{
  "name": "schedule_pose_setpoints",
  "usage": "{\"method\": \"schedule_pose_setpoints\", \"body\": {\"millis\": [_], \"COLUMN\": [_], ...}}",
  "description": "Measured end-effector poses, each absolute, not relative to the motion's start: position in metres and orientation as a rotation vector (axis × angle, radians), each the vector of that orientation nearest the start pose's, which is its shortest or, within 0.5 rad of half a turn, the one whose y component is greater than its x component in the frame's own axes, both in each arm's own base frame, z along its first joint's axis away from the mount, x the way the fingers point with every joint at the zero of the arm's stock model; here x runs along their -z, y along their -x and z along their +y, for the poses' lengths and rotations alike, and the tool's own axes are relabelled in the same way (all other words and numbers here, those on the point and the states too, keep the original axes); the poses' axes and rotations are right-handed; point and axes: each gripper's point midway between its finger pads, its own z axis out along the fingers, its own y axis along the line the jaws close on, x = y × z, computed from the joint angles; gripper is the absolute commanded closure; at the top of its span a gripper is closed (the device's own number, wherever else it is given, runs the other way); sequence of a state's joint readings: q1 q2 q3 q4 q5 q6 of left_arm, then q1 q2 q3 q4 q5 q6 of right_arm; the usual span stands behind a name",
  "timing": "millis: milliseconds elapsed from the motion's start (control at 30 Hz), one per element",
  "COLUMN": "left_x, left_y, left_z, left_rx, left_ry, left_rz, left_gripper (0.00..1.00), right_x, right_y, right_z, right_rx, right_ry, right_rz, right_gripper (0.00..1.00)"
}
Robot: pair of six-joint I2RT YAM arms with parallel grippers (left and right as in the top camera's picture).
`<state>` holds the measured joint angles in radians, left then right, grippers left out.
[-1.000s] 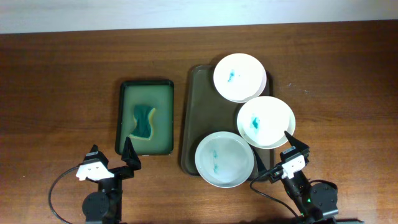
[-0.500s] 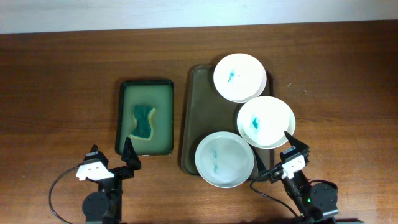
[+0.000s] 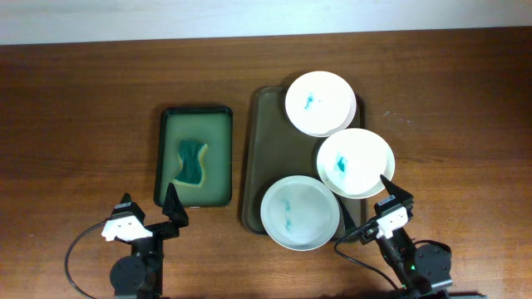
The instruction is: Clean dirty plates on tray and stack at the side
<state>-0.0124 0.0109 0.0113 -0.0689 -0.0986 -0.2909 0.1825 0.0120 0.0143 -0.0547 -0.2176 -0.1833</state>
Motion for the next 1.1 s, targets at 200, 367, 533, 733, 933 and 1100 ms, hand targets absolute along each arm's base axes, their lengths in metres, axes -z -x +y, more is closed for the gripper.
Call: {"method": "schedule_pose_setpoints", "body": {"millis": [200, 367, 533, 733, 933, 1100], "left_x": [-0.16, -0.16, -0.167, -0.163, -0.162, -0.182], "left_y": [-0.246, -0.246, -0.246, -0.246, -0.246, -0.243], "left_z": [0.014, 0.014, 0.014, 0.001, -0.009, -0.017], "left_rx": [0.151, 0.151, 0.157, 0.215, 0.264, 0.303], "left_ry": [0.302, 0.302, 0.298, 0.245, 0.204, 0.166], "left_rz": [1.613, 1.613, 1.585, 1.612, 1.623, 1.614], "left_gripper": [0.01, 0.01, 0.01, 0.01, 0.01, 0.01], "right_x": [-0.165, -0.165, -0.165, -0.164, -0.172, -0.187], "right_y": [-0.232, -0.232, -0.232, -0.232, -0.23, -0.227], "right_z": [0.08, 0.08, 0.081, 0.081, 0.086, 0.087], "right_rx": [-0.176, -0.176, -0.176, -0.176, -0.233, -0.292], "right_ry": [0.459, 0.458, 0.458, 0.459, 0.446, 0.405], "right_rz": [1.559, 1.559, 1.555, 1.559, 1.53, 1.518], "right_gripper": [0.02, 0.02, 0.02, 0.02, 0.02, 0.02]}}
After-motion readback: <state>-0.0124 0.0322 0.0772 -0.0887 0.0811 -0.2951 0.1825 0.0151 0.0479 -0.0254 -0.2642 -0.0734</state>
